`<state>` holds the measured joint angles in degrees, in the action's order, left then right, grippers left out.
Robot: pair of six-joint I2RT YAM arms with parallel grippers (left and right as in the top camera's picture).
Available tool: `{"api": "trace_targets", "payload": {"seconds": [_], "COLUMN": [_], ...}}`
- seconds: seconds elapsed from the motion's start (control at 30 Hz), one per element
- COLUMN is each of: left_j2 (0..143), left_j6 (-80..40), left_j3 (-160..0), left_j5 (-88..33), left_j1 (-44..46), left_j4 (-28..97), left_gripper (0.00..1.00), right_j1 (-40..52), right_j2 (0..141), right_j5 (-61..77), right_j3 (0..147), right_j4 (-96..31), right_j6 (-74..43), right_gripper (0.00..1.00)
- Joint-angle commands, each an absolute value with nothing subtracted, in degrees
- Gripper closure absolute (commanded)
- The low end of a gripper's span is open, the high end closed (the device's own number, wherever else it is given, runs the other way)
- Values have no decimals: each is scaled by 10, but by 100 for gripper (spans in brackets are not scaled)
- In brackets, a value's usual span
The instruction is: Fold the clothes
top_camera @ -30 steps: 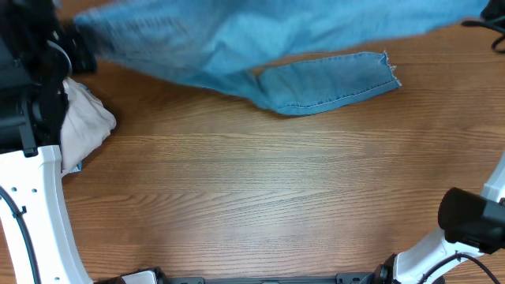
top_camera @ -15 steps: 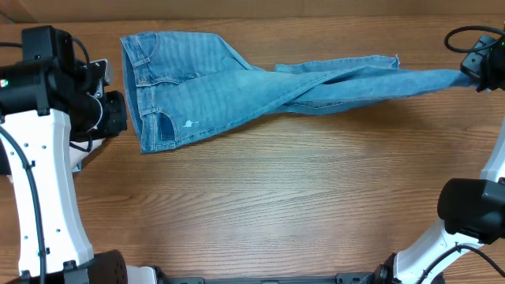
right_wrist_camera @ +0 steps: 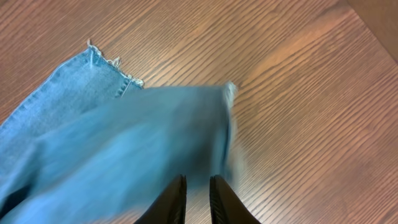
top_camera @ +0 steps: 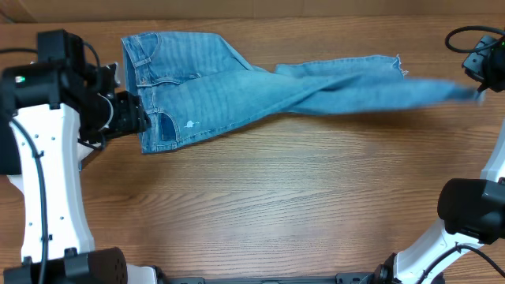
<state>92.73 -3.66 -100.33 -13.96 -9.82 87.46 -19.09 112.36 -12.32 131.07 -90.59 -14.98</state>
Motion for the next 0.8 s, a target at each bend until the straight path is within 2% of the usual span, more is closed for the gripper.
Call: {"api": "trace_targets", "payload": {"seconds": [0.0, 0.1, 0.27, 0.4, 0.53, 0.67, 0.77], "left_j2": [950, 967, 1011, 1052, 1088, 1118, 1138], "left_j6": [-89, -96, -88, -87, -74, -77, -77], "left_j3": [-929, -867, -797, -766, -762, -762, -762], "left_j5": [-149, -157, -200, -230, -277, -245, -222], "left_j1": [-96, -96, -91, -73, -49, -31, -30], "left_j4": [828, 762, 688, 639, 595, 574, 587], "left_gripper": [32, 35, 38, 39, 39, 39, 39], "right_j1": [-194, -194, -194, -193, -193, -198, -205], "right_j2": [1112, 1112, 1112, 1121, 1142, 1181, 1214], "right_j5": [-119, -119, -74, 35, 40, 40, 40], "right_j3": [1316, 1316, 1316, 1313, 1293, 1258, 1241], "right_j4": [-901, -898, -890, -889, -887, -849, -819], "right_j6": [-150, -150, -145, -79, -92, -123, -124], "right_gripper": [82, 81, 57, 50, 43, 40, 30]}}
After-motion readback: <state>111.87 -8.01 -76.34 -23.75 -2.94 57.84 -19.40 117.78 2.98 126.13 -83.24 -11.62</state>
